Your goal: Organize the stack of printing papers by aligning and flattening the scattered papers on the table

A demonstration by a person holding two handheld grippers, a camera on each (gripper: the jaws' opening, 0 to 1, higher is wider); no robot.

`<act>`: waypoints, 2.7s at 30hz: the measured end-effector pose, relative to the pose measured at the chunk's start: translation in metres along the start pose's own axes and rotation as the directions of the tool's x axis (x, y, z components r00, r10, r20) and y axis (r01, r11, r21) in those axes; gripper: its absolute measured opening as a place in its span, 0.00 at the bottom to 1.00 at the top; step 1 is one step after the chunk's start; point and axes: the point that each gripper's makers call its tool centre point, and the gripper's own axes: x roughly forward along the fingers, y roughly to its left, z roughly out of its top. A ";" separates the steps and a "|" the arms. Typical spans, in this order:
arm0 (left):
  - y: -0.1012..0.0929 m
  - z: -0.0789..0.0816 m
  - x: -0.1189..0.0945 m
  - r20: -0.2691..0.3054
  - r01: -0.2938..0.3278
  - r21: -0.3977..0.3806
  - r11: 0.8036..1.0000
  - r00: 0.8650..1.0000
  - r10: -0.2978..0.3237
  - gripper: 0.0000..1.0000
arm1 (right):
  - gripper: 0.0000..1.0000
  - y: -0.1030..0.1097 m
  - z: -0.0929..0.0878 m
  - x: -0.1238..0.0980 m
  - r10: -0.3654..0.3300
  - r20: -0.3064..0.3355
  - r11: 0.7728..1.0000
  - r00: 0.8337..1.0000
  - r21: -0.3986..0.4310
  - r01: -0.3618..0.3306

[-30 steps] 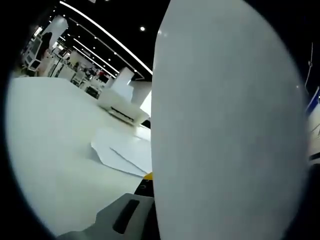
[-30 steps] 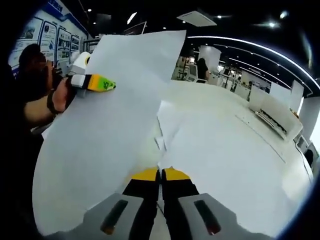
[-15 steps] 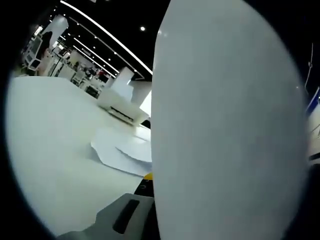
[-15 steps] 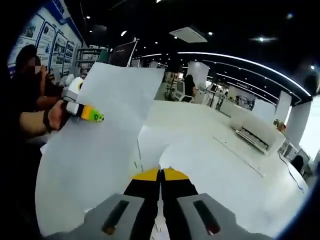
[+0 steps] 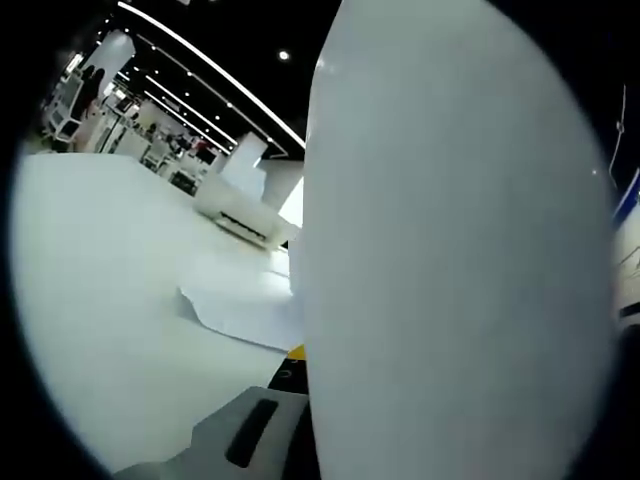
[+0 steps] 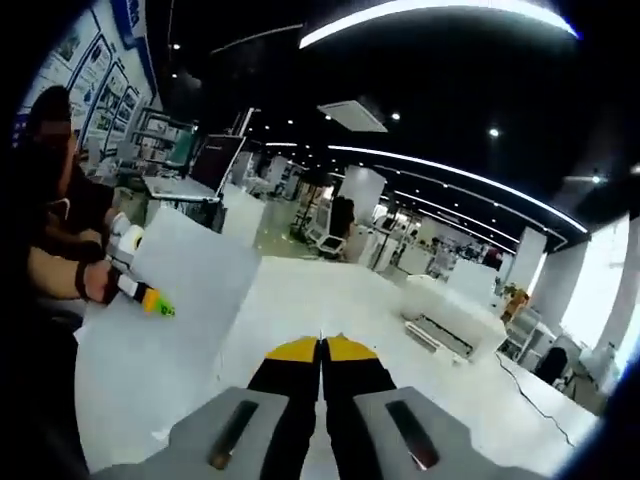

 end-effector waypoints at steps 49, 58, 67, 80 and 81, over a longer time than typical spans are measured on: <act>-0.003 -0.004 0.001 -0.016 0.000 0.021 1.000 1.000 0.000 0.06 | 0.00 0.057 0.194 -0.136 0.096 0.305 0.990 0.947 -0.126 -0.059; -0.002 -0.004 0.001 -0.015 -0.002 0.029 1.000 1.000 0.002 0.06 | 0.00 0.065 0.197 -0.142 0.137 0.330 0.990 0.934 -0.085 -0.115; -0.003 -0.004 0.002 -0.014 -0.003 0.033 0.999 1.000 0.004 0.06 | 0.00 0.077 0.194 -0.143 0.223 0.349 0.972 0.910 -0.012 -0.234; -0.003 -0.005 0.002 -0.015 -0.004 0.037 0.999 1.000 0.005 0.06 | 0.00 0.074 0.164 -0.110 0.225 0.278 0.963 0.934 0.086 -0.257; -0.003 -0.005 0.002 -0.015 -0.004 0.038 0.999 1.000 0.005 0.06 | 0.00 0.071 0.160 -0.105 0.212 0.267 0.966 0.940 0.088 -0.243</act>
